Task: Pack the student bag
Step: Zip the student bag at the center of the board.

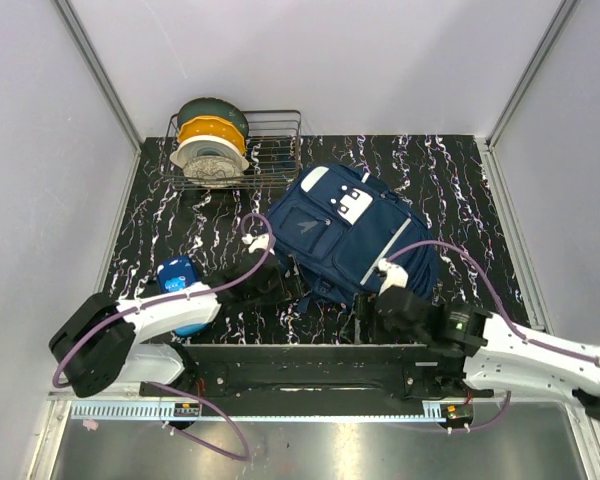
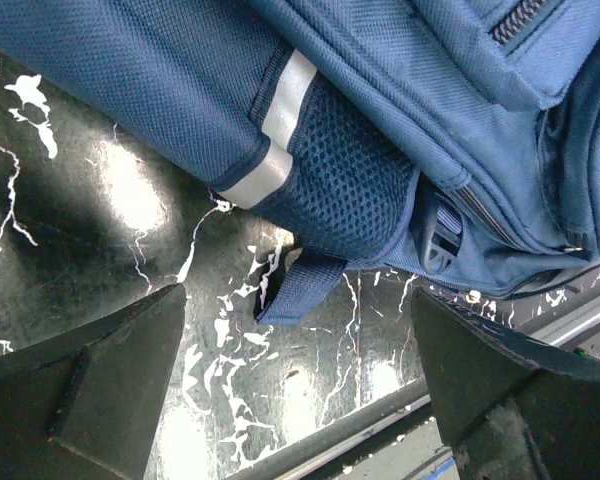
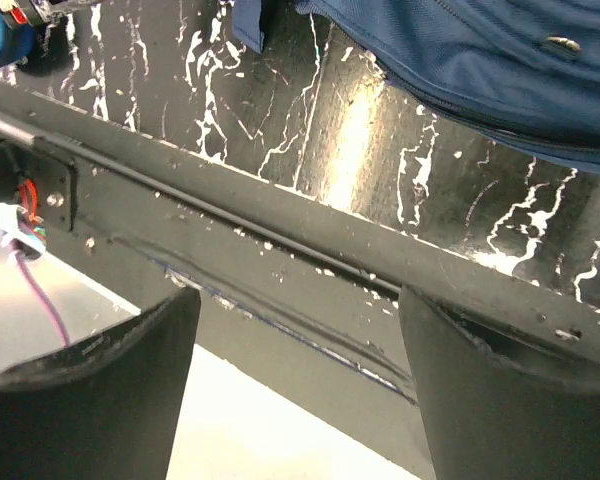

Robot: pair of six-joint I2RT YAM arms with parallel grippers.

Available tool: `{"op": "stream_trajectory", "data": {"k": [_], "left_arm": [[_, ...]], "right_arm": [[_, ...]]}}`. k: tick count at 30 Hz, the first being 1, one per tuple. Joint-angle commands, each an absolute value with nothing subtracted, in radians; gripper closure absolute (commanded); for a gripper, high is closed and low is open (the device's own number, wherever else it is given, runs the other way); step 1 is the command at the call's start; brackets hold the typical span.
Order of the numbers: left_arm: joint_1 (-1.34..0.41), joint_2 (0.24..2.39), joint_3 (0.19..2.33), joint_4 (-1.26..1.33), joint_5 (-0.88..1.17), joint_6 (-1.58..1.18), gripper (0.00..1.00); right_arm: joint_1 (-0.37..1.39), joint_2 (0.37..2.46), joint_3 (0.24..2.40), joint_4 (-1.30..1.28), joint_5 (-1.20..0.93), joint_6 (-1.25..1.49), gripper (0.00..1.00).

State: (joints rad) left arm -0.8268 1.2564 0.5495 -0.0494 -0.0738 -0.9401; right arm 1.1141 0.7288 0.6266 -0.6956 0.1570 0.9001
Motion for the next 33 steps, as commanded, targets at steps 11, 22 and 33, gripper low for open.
{"op": "stream_trajectory", "data": {"k": [11, 22, 33], "left_arm": [[-0.827, 1.434, 0.681, 0.119, -0.029, -0.939, 0.01], [-0.782, 1.482, 0.693, 0.167, -0.006, -0.962, 0.04], [-0.779, 1.502, 0.715, 0.152, 0.002, -0.943, 0.28]], "right_arm": [[1.286, 0.914, 0.588, -0.504, 0.641, 1.241, 0.28], [1.189, 1.043, 0.541, -0.253, 0.485, 1.129, 0.39], [1.144, 1.141, 0.555, -0.245, 0.526, 1.154, 0.48]]}}
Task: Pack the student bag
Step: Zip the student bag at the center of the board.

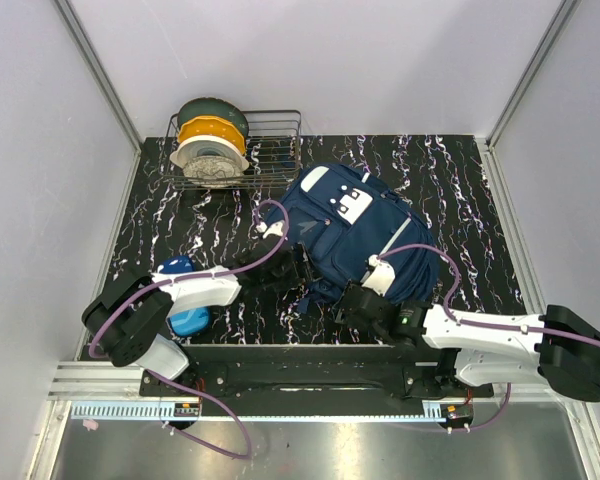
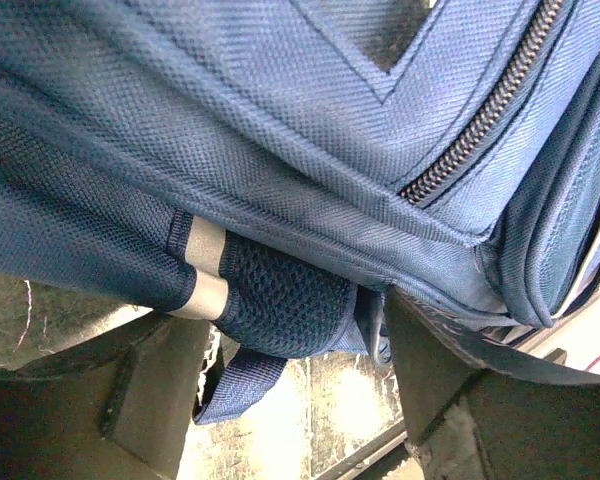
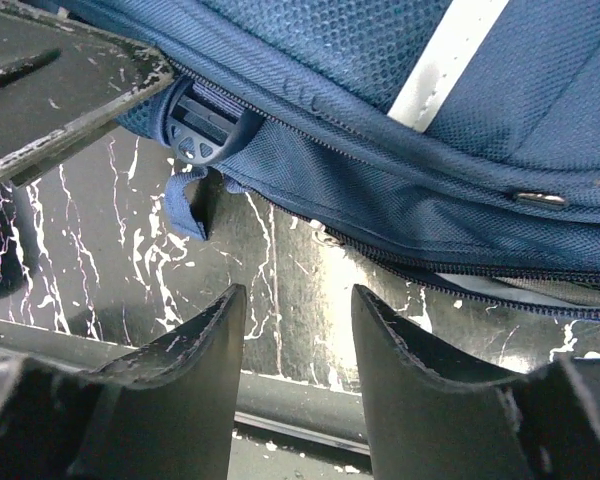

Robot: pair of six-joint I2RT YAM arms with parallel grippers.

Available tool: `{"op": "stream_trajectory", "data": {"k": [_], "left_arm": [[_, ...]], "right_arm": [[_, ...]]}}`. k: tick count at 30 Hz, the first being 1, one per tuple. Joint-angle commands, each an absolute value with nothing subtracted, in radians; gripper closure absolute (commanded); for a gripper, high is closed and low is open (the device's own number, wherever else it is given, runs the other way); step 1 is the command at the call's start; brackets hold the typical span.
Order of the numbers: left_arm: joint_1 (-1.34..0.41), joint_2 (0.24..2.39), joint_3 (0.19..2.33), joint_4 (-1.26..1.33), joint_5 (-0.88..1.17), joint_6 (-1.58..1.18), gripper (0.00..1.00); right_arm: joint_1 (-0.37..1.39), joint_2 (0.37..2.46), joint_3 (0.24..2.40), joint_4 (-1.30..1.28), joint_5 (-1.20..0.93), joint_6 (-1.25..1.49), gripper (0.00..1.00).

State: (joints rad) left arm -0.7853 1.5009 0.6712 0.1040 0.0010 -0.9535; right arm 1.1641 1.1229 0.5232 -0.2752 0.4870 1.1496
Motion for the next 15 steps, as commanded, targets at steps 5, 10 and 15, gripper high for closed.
{"op": "stream_trajectory", "data": {"k": [5, 10, 15], "left_arm": [[-0.776, 1.505, 0.727, 0.141, 0.003, -0.936, 0.41], [-0.772, 1.508, 0.736, 0.137, 0.005, -0.931, 0.48], [-0.767, 1.506, 0.745, 0.135, 0.017, -0.925, 0.53]], "right_arm": [[1.094, 1.169, 0.543, -0.232, 0.525, 1.129, 0.49], [1.066, 1.189, 0.52, -0.166, 0.523, 1.083, 0.53], [1.049, 1.255, 0.529, -0.098, 0.491, 1.049, 0.54]]}}
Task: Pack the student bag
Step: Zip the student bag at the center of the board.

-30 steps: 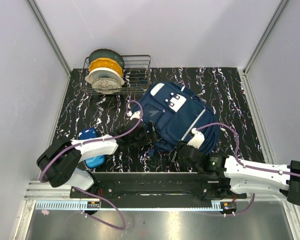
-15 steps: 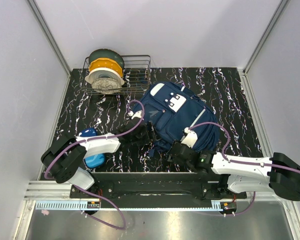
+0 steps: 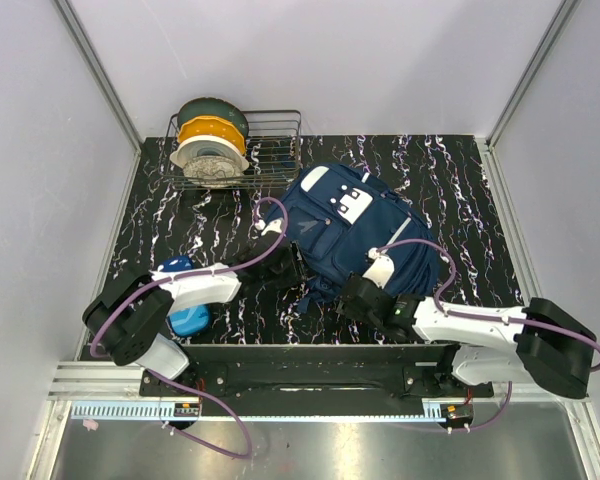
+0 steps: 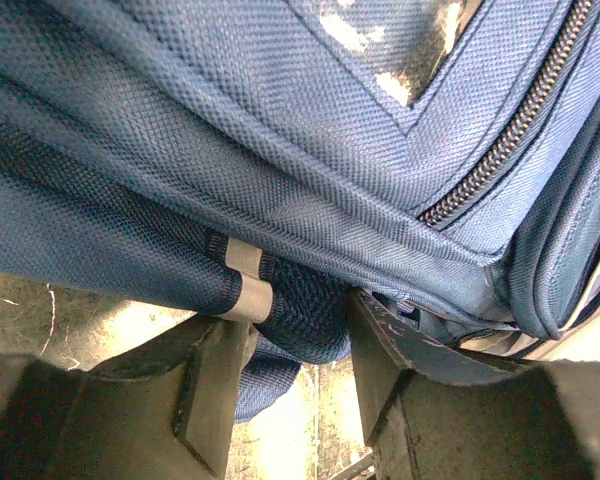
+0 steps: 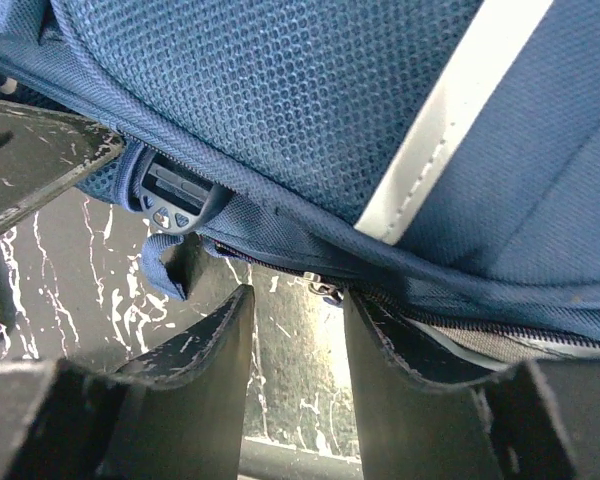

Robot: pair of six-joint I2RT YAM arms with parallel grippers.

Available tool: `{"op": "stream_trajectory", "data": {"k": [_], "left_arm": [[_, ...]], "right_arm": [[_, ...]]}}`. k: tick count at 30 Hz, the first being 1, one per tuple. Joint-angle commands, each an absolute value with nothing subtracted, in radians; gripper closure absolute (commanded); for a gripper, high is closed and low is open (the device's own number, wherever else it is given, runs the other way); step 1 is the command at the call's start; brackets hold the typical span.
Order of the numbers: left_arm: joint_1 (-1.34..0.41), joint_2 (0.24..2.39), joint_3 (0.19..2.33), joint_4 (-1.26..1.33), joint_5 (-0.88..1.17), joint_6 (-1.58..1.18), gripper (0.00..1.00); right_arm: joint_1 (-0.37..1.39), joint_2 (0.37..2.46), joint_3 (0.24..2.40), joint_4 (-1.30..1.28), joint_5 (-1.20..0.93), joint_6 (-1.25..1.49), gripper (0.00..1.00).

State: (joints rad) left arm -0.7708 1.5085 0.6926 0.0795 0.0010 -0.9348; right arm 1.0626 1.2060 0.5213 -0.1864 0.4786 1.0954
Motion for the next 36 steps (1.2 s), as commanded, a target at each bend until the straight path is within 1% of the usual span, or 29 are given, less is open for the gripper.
{"op": "stream_trajectory", "data": {"k": [1, 5, 7, 11, 12, 13, 15, 16, 18, 19, 21, 23, 25, 26, 27, 29, 31, 32, 33, 34, 35, 36], "left_arm": [[-0.769, 1.506, 0.747, 0.135, 0.018, -0.923, 0.53], [-0.765, 1.509, 0.75, 0.137, 0.026, -0.923, 0.54], [-0.764, 1.508, 0.75, 0.141, 0.029, -0.925, 0.54], [-0.762, 1.508, 0.749, 0.143, 0.034, -0.928, 0.55], [-0.761, 1.505, 0.746, 0.144, 0.035, -0.927, 0.55], [-0.762, 1.505, 0.744, 0.144, 0.035, -0.928, 0.55], [-0.759, 1.503, 0.741, 0.146, 0.038, -0.93, 0.56], [-0.758, 1.502, 0.741, 0.147, 0.04, -0.931, 0.56], [-0.758, 1.502, 0.741, 0.147, 0.044, -0.93, 0.56], [-0.758, 1.5, 0.741, 0.149, 0.043, -0.93, 0.56], [-0.756, 1.502, 0.741, 0.149, 0.044, -0.931, 0.57], [-0.758, 1.502, 0.742, 0.152, 0.046, -0.931, 0.57], [-0.756, 1.499, 0.742, 0.152, 0.048, -0.933, 0.57], [-0.758, 1.497, 0.741, 0.152, 0.048, -0.934, 0.57], [-0.756, 1.496, 0.741, 0.153, 0.048, -0.936, 0.57], [-0.756, 1.493, 0.738, 0.153, 0.048, -0.934, 0.57], [-0.756, 1.485, 0.735, 0.153, 0.045, -0.933, 0.58], [-0.758, 1.483, 0.735, 0.152, 0.044, -0.931, 0.59], [-0.756, 1.482, 0.733, 0.152, 0.041, -0.93, 0.6], [-0.755, 1.483, 0.732, 0.149, 0.041, -0.927, 0.62], [-0.752, 1.482, 0.733, 0.146, 0.041, -0.923, 0.68], [-0.749, 1.479, 0.732, 0.141, 0.04, -0.919, 0.72]], "right_arm": [[1.048, 1.265, 0.537, -0.1, 0.489, 1.052, 0.54], [1.048, 1.313, 0.558, -0.097, 0.48, 1.031, 0.55], [1.049, 1.327, 0.56, -0.095, 0.476, 1.031, 0.59], [1.049, 1.333, 0.555, -0.101, 0.476, 1.041, 0.64], [1.049, 1.333, 0.552, -0.103, 0.479, 1.045, 0.77], [1.048, 1.336, 0.549, -0.101, 0.483, 1.048, 0.83], [1.048, 1.341, 0.549, -0.103, 0.486, 1.049, 0.91], [1.049, 1.341, 0.551, -0.106, 0.489, 1.052, 0.93], [1.049, 1.342, 0.551, -0.107, 0.494, 1.052, 0.87], [1.049, 1.342, 0.554, -0.109, 0.495, 1.052, 0.79], [1.049, 1.342, 0.555, -0.11, 0.492, 1.046, 0.74], [1.048, 1.347, 0.555, -0.109, 0.492, 1.045, 0.69], [1.049, 1.354, 0.557, -0.11, 0.492, 1.045, 0.7], [1.048, 1.364, 0.555, -0.109, 0.492, 1.045, 0.74], [1.049, 1.368, 0.558, -0.11, 0.492, 1.043, 0.77], [1.049, 1.374, 0.557, -0.115, 0.503, 1.043, 0.79], [1.049, 1.379, 0.558, -0.129, 0.511, 1.045, 0.83], [1.048, 1.378, 0.561, -0.135, 0.517, 1.034, 0.87], [1.049, 1.373, 0.566, -0.141, 0.517, 1.025, 0.97], [1.049, 1.368, 0.572, -0.155, 0.52, 1.017, 1.0], [1.049, 1.352, 0.575, -0.166, 0.522, 0.999, 1.0], [1.049, 1.339, 0.577, -0.175, 0.52, 0.99, 1.0]]}}
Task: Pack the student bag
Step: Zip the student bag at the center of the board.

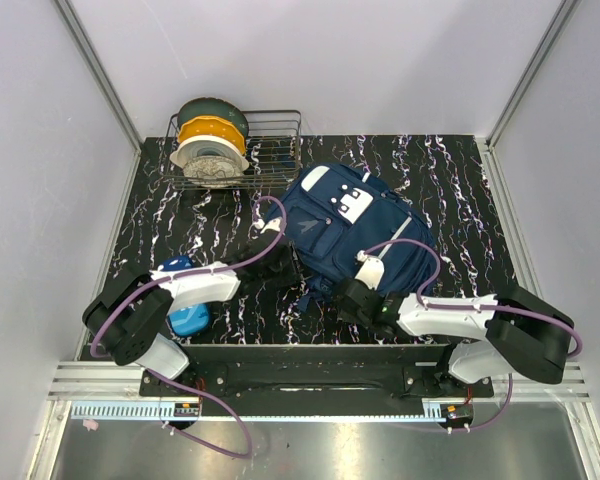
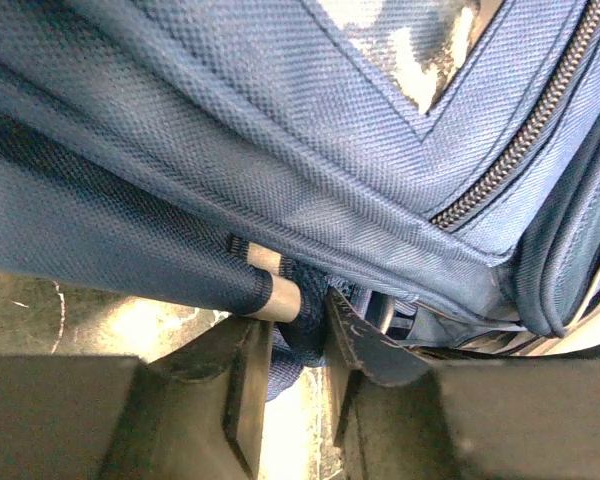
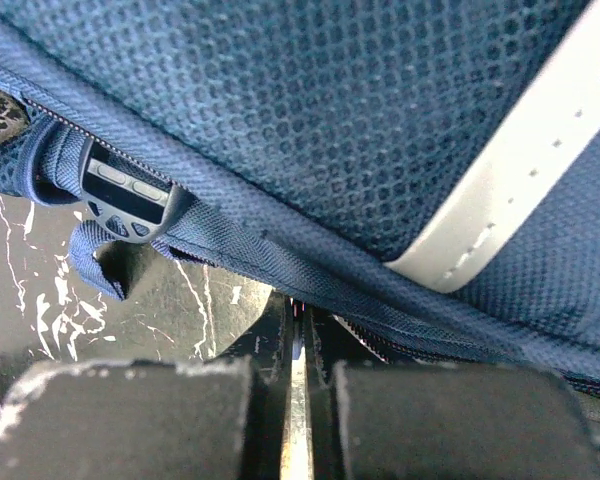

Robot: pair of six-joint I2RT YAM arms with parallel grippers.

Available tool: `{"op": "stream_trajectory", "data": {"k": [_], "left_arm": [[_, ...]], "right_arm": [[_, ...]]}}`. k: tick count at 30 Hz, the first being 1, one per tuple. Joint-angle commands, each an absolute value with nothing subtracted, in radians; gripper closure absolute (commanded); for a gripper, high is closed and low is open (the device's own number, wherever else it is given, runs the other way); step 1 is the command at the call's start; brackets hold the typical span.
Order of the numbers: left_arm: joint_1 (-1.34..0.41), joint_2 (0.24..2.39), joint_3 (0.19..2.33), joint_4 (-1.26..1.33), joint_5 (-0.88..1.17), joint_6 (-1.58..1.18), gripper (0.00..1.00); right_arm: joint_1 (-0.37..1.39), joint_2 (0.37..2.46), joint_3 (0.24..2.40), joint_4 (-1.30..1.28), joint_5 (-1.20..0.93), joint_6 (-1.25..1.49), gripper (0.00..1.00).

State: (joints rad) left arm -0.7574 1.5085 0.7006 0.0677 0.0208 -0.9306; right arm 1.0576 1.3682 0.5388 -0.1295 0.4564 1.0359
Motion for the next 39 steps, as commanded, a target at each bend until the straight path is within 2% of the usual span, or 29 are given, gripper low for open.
{"op": "stream_trajectory", "data": {"k": [1, 2, 3, 14, 22, 24, 25, 26, 29, 30, 32, 34, 39], "left_arm": [[-0.738, 1.479, 0.735, 0.132, 0.041, -0.916, 0.79], [-0.729, 1.479, 0.735, 0.127, 0.041, -0.914, 0.97], [-0.718, 1.474, 0.736, 0.121, 0.041, -0.913, 1.0], [-0.494, 1.428, 0.755, 0.098, 0.123, -0.793, 1.0], [-0.404, 1.434, 0.801, 0.071, 0.193, -0.741, 1.0], [-0.4, 1.431, 0.802, 0.071, 0.21, -0.727, 0.91], [-0.4, 1.43, 0.802, 0.071, 0.218, -0.723, 0.81], [-0.399, 1.428, 0.801, 0.072, 0.227, -0.719, 0.67], [-0.4, 1.398, 0.778, 0.081, 0.276, -0.726, 0.48], [-0.4, 1.385, 0.755, 0.083, 0.278, -0.735, 0.36], [-0.4, 1.333, 0.727, 0.08, 0.269, -0.741, 0.24], [-0.399, 1.292, 0.692, 0.046, 0.252, -0.741, 0.2], [-0.428, 1.135, 0.597, -0.035, 0.198, -0.796, 0.18]], "right_arm": [[1.048, 1.324, 0.574, -0.186, 0.517, 0.979, 1.0], [1.049, 1.29, 0.571, -0.192, 0.502, 0.959, 1.0], [1.049, 1.269, 0.56, -0.199, 0.494, 0.951, 1.0], [1.049, 1.031, 0.459, -0.319, 0.351, 0.865, 1.0], [1.048, 0.922, 0.446, -0.474, 0.371, 0.962, 1.0], [1.049, 0.904, 0.451, -0.486, 0.373, 0.973, 1.0], [1.049, 0.902, 0.454, -0.479, 0.37, 0.971, 1.0], [1.049, 0.907, 0.456, -0.468, 0.361, 0.96, 1.0], [1.049, 0.934, 0.466, -0.428, 0.362, 0.956, 1.0], [1.049, 0.942, 0.471, -0.414, 0.364, 0.956, 1.0], [1.049, 0.963, 0.476, -0.374, 0.368, 0.946, 1.0], [1.049, 0.979, 0.489, -0.342, 0.373, 0.94, 1.0], [1.049, 1.032, 0.525, -0.296, 0.373, 0.93, 1.0]]}}
